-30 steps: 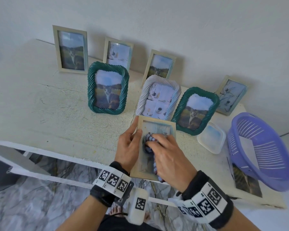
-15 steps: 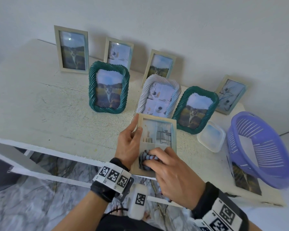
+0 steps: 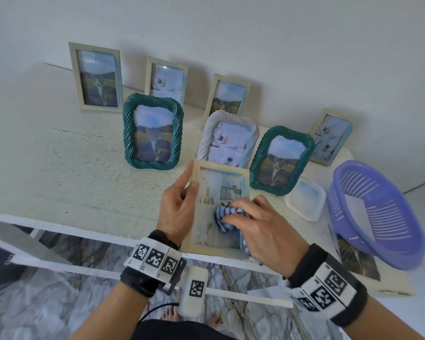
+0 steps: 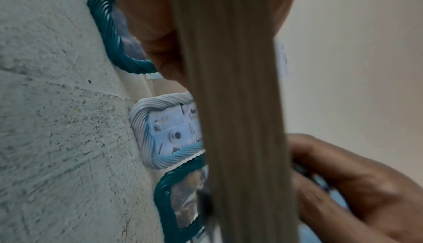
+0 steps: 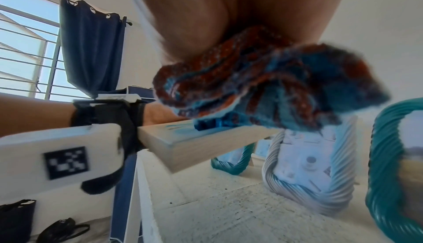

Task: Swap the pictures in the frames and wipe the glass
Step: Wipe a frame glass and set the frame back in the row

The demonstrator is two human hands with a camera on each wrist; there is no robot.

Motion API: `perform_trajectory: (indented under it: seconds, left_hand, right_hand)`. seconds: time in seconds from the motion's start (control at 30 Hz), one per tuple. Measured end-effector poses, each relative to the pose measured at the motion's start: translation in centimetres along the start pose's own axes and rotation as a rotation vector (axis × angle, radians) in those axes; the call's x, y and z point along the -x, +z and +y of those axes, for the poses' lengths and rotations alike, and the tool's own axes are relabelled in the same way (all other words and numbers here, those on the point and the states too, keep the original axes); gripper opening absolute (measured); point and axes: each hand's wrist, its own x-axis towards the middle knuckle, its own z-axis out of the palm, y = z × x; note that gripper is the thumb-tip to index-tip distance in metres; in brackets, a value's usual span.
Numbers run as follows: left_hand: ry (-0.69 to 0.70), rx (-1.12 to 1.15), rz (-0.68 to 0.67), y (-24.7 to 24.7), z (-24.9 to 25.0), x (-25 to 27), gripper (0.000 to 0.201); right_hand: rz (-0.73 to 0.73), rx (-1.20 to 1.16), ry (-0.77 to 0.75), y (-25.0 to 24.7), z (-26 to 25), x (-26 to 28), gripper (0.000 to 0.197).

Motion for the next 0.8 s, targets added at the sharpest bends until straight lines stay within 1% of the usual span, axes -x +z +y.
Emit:
perform_trajectory:
  seconds: [0.07,0.17,0.23,0.37,0.47,0.53,0.7,0.8]
  left_hand:
    - [0.007,-0.01,-0.021,0.2,-0.1,0.5,0.042]
    - [-0.021,-0.01,-0.036,0.4,-1.0,1.3,0.048]
    - [-0.018,-0.004,-0.05,0.5,-1.3,1.6,0.051]
    - [-0.017,-0.034,-0.045,0.3,-1.4,1.9,0.052]
    - [0.007,-0.067,-0.039,0.4,-0.6,1.9,0.047]
    - [0.018,-0.056,-0.043,0.6,0.1,2.0,0.045]
    - [-0.064,0.011,-0.063,0.8,1.2,2.2,0.044]
    - [-0.069,-0.02,-0.042,0.6,0.9,2.0,0.043]
  right_hand:
    - [0.005,0.027,0.056,0.1,0.6,-0.7,0.041]
    - [0.084,-0.041,0.158,-0.1,1.1,-1.7,0.048]
    - [0.109,-0.049,0.185,-0.3,0.8,-2.2,0.052]
    - [0.069,-0.075,0.194,-0.4,0.0,-3.6,0.052]
    - [0.085,-0.127,0.184,-0.3,-0.7,-4.3,0.052]
    - [0.065,-0.108,0.162,-0.1,-1.3,-4.6,0.051]
    - [0.005,-0.047,0.125,0.4,-2.0,-4.6,0.047]
    - [0.004,-0.039,0.115,0.8,-3.0,-3.6,0.041]
